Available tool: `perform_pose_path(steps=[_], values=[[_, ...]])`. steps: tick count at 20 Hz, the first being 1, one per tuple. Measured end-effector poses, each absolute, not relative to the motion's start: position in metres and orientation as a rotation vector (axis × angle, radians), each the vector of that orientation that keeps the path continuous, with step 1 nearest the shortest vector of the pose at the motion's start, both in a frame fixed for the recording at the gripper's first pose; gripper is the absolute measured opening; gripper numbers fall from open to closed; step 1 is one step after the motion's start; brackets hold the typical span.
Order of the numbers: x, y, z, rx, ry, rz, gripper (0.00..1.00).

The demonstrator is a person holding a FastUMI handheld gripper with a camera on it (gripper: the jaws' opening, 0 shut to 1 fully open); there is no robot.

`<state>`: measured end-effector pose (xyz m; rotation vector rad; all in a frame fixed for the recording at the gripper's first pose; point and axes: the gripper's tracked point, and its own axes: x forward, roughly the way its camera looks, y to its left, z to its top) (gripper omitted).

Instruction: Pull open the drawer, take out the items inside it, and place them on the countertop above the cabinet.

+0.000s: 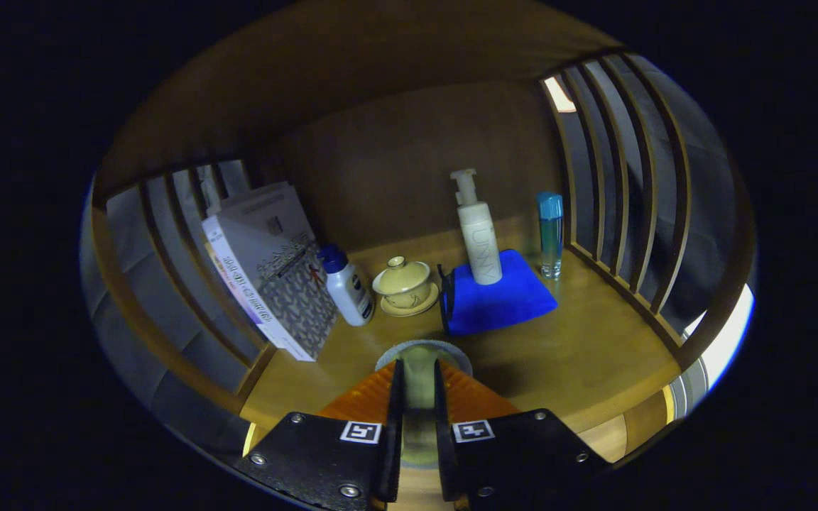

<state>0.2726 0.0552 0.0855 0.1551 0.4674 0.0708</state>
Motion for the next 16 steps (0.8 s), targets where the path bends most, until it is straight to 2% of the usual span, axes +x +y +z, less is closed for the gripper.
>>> perform_pose_path(steps=[4, 8, 13, 16], values=[[0.291, 0.051, 0.065, 0.081, 0.491, 0.031, 0.24], [0.299, 0.050, 0.057, 0.021, 0.470, 0.016, 0.32], [0.283, 0.056, 0.082, -0.029, 0.341, 0.025, 0.95], [0.256, 0.057, 0.098, -0.034, 0.262, 0.033, 0.95]])
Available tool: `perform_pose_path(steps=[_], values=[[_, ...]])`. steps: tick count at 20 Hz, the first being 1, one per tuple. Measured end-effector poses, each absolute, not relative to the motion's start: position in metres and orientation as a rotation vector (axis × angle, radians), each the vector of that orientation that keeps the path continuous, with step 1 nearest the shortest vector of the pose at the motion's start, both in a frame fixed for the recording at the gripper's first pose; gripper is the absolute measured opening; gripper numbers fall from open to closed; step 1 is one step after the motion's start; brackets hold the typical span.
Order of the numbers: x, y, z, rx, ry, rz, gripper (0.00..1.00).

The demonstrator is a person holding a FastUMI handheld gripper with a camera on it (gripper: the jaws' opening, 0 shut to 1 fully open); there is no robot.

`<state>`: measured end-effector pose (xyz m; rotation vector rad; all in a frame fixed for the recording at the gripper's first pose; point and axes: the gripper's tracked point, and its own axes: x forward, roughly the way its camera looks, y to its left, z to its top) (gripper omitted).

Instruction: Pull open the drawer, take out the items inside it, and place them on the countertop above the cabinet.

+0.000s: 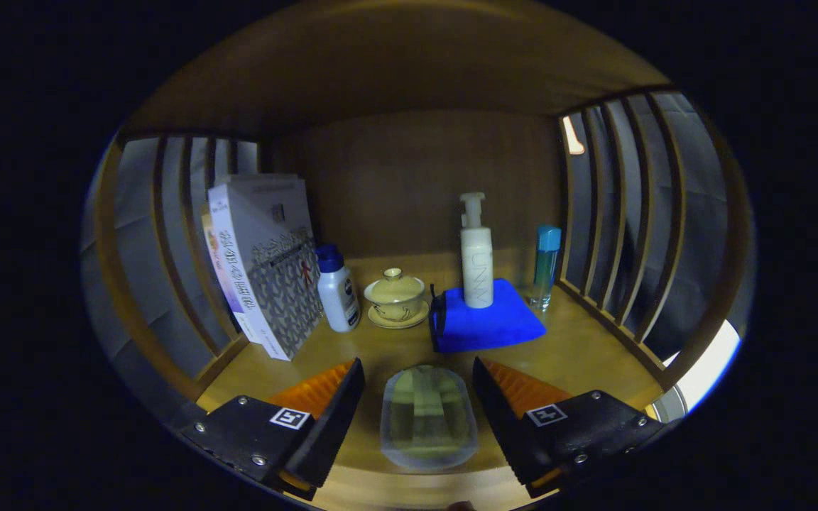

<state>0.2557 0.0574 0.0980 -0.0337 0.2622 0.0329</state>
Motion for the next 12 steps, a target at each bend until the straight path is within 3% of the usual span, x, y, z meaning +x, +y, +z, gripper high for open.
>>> perform_pose_path(steps=[12], values=[[0.113, 0.068, 0.096, -0.085, -0.003, 0.075, 0.95]])
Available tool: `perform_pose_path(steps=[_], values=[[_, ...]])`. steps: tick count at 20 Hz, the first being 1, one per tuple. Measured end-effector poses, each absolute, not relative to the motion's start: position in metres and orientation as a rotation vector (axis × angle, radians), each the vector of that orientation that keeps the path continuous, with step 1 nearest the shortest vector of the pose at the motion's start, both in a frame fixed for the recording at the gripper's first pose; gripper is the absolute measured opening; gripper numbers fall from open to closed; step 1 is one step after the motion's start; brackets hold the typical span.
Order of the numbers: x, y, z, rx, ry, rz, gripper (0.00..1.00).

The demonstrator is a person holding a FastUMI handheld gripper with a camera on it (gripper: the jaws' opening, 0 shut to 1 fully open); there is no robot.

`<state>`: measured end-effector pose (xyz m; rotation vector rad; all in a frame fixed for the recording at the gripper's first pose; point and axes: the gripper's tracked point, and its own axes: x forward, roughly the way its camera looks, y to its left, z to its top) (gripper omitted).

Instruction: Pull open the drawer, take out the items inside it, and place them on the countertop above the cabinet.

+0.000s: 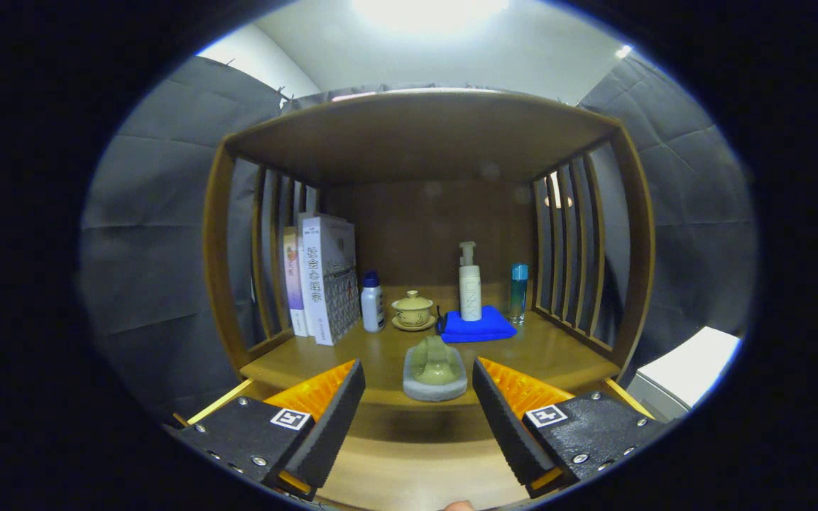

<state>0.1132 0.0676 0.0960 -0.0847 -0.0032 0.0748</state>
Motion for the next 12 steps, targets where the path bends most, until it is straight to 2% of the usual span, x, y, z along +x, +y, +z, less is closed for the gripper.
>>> perform_pose_path(steps=[12], values=[[0.016, 0.053, 0.046, -0.076, -0.069, 0.088, 0.94]])
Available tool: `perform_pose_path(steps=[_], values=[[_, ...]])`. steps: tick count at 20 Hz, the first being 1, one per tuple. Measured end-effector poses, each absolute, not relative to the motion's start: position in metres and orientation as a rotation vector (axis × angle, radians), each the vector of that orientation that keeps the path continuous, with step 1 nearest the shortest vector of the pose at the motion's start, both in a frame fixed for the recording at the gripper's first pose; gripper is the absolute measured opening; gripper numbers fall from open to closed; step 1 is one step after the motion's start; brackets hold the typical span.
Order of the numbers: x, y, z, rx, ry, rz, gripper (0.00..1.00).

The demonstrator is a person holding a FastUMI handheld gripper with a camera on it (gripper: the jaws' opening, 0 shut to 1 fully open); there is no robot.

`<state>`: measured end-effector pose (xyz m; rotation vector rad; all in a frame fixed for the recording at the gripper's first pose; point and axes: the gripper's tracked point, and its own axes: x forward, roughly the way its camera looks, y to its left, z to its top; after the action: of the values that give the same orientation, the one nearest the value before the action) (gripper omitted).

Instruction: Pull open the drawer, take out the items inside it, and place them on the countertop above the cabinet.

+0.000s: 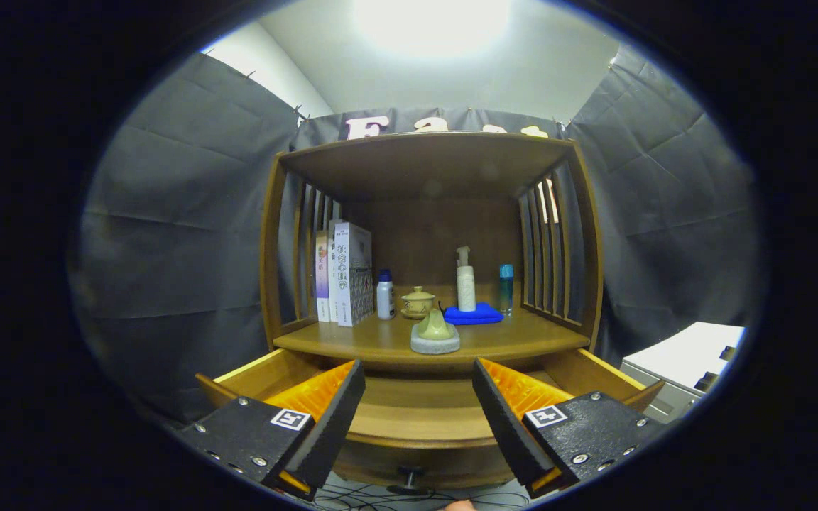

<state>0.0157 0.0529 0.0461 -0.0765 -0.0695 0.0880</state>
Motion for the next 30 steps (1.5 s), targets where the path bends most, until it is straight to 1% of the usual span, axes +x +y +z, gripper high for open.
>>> perform_pose_path(steps=[10, 17, 21, 24, 26, 30], values=[[-0.018, 0.052, -0.011, -0.050, -0.033, 0.100, 0.94], [-0.010, 0.056, -0.058, -0.109, 0.057, 0.113, 0.94], [0.000, 0.053, -0.073, -0.128, 0.084, 0.098, 0.95], [0.008, 0.046, -0.079, -0.125, 0.104, 0.070, 0.94], [0.008, 0.046, -0.080, -0.136, 0.090, 0.060, 0.93], [0.011, 0.045, -0.080, -0.142, 0.086, 0.034, 0.93]])
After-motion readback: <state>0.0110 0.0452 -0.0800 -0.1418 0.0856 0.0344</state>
